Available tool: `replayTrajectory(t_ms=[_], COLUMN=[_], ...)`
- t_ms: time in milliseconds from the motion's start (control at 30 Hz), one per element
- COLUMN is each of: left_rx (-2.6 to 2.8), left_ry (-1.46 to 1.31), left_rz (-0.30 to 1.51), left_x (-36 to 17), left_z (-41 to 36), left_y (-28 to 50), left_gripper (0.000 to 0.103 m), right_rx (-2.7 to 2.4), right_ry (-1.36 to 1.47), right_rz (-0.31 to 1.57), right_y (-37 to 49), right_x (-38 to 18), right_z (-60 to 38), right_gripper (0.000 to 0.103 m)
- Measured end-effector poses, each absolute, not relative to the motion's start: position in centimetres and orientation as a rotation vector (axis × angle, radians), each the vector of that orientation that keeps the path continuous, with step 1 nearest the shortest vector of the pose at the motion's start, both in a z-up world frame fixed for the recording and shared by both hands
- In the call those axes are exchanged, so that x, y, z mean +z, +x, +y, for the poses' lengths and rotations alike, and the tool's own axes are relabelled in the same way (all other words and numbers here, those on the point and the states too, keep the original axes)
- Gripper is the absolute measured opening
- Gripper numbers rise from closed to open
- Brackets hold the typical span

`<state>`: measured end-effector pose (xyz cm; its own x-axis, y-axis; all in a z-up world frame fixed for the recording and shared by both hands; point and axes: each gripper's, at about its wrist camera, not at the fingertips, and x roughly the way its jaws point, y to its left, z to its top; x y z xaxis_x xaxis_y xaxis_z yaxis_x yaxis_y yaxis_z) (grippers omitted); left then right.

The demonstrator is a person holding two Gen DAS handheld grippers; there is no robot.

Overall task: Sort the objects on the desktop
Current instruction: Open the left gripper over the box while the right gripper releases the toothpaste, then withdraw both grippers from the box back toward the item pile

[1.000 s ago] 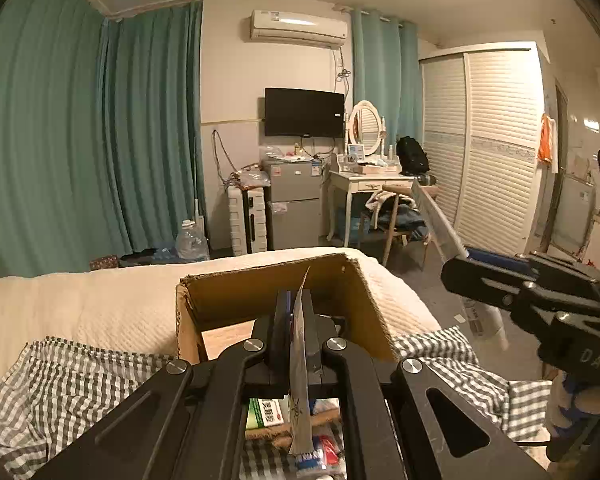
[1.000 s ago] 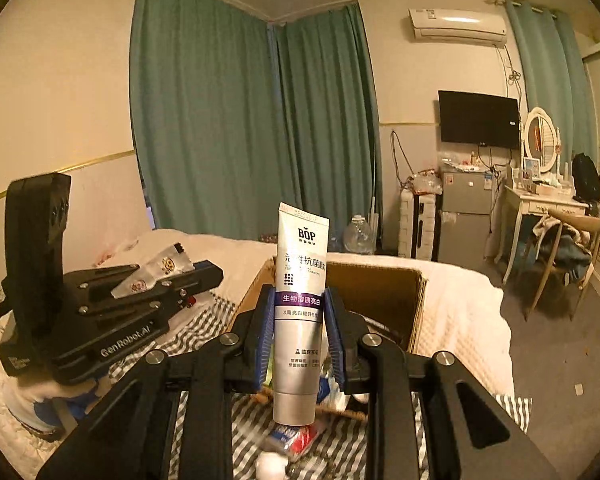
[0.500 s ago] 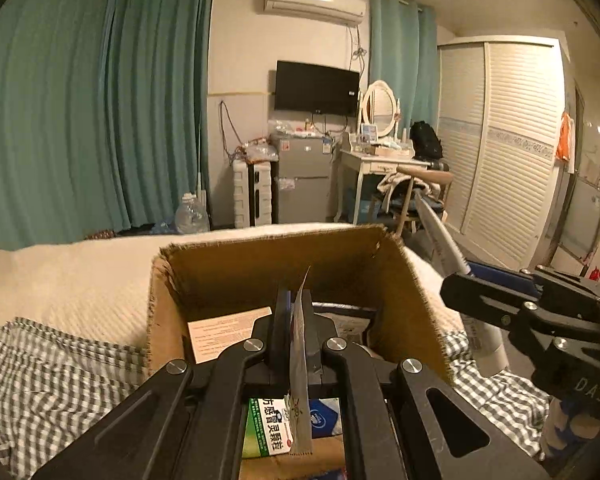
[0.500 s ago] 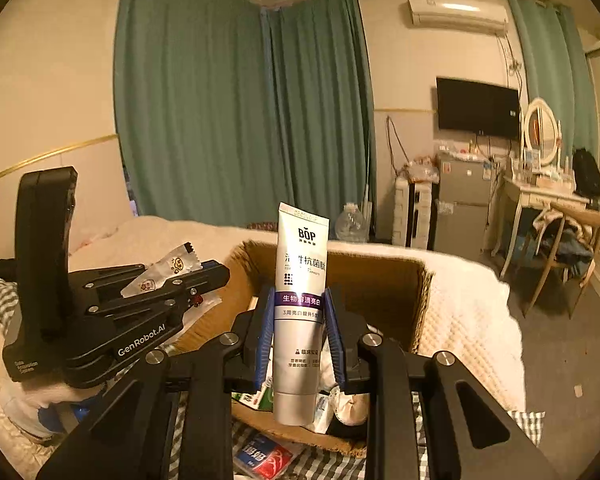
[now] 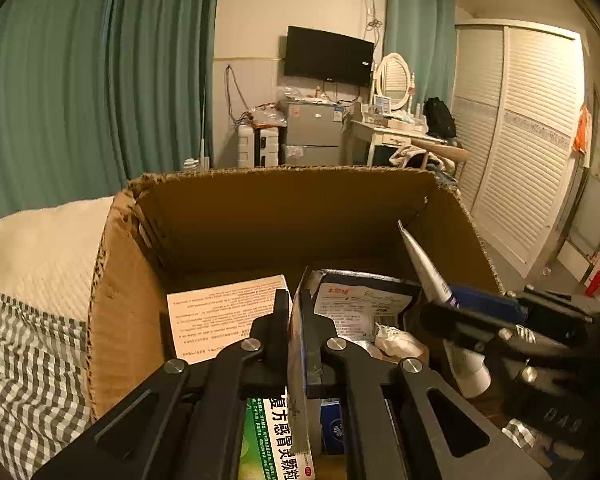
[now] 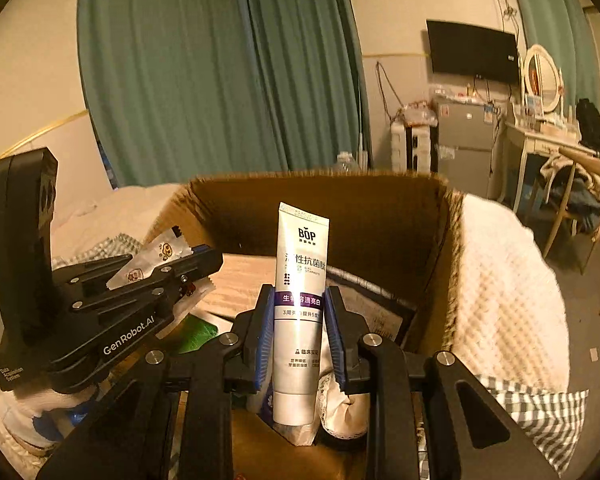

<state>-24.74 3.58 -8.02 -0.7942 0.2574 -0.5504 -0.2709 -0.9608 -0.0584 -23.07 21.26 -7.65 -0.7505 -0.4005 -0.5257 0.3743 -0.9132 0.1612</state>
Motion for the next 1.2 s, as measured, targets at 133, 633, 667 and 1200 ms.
replayTrajectory(t_ms=[133, 633, 667, 1200], left_rx=[2.773, 2.845, 2.853, 2.938], left_ry=[-0.82, -0.624, -0.602, -0.406], left_rz=[0.007, -0.059, -0.06, -0.085], left_x=[-7.5, -1.4, -1.0, 4.8], left_z=[3.0, 1.0, 0.9, -0.8], left_y=[-24.1, -18.1, -17.5, -9.8], left_gripper=[0.01, 0.081, 0.089, 0.103], right_rx=[-2.611, -2.7, -2.704, -2.79], right_ry=[0.84, 0.708, 0.696, 0.541], right_rz=[-0.044, -0.079, -0.083, -0.13], right_y=[-23.4, -19.8, -19.4, -11.9], right_x=[-8.6, -3.7, -3.3, 1.5], right_z=[20.6, 21.7, 21.8, 22.7], right_gripper=[0.025, 0.045, 0.048, 0.092])
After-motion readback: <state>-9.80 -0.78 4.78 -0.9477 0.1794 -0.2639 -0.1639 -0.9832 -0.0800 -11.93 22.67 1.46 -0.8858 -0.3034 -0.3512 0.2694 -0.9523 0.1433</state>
